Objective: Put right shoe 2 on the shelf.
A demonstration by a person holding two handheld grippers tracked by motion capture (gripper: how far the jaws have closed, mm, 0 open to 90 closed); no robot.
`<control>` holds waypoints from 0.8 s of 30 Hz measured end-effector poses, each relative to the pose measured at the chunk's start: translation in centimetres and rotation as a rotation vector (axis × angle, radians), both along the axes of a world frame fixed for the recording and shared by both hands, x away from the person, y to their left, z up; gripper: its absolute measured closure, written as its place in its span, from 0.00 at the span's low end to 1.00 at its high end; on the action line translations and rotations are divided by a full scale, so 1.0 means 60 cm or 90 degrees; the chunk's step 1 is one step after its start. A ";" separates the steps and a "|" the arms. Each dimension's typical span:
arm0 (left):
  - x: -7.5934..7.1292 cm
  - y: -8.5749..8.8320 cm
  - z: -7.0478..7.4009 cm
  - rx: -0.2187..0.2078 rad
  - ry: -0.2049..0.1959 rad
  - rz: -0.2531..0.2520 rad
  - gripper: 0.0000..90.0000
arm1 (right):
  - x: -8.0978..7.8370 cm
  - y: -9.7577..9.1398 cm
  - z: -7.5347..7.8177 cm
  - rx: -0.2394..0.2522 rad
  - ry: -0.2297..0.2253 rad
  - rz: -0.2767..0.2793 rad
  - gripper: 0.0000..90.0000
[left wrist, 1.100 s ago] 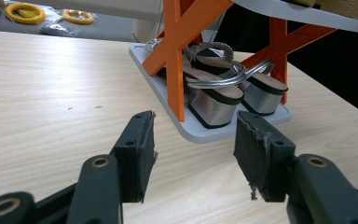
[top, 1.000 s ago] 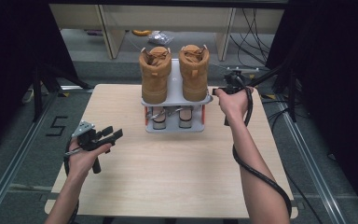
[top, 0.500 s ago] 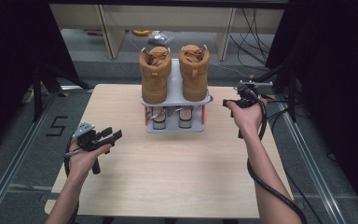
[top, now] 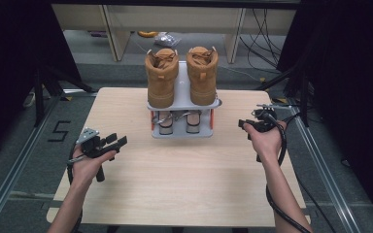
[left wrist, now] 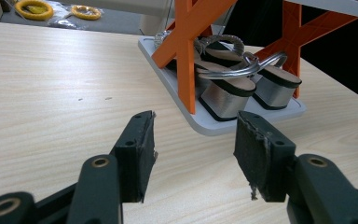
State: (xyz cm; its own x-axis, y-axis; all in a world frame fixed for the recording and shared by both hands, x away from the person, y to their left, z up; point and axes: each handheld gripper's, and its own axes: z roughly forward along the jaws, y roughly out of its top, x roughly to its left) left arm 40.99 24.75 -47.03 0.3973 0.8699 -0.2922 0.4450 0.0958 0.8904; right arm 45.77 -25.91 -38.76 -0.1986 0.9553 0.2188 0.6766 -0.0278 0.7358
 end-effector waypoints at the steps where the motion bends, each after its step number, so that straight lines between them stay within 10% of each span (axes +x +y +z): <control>1: 0.000 0.000 0.000 0.001 0.000 0.000 0.52 | -0.005 -0.004 -0.001 0.012 0.001 0.002 0.73; 24: -0.001 -0.002 -0.001 -0.001 0.001 -0.004 0.52 | -0.105 -0.023 -0.101 0.053 0.014 -0.027 0.67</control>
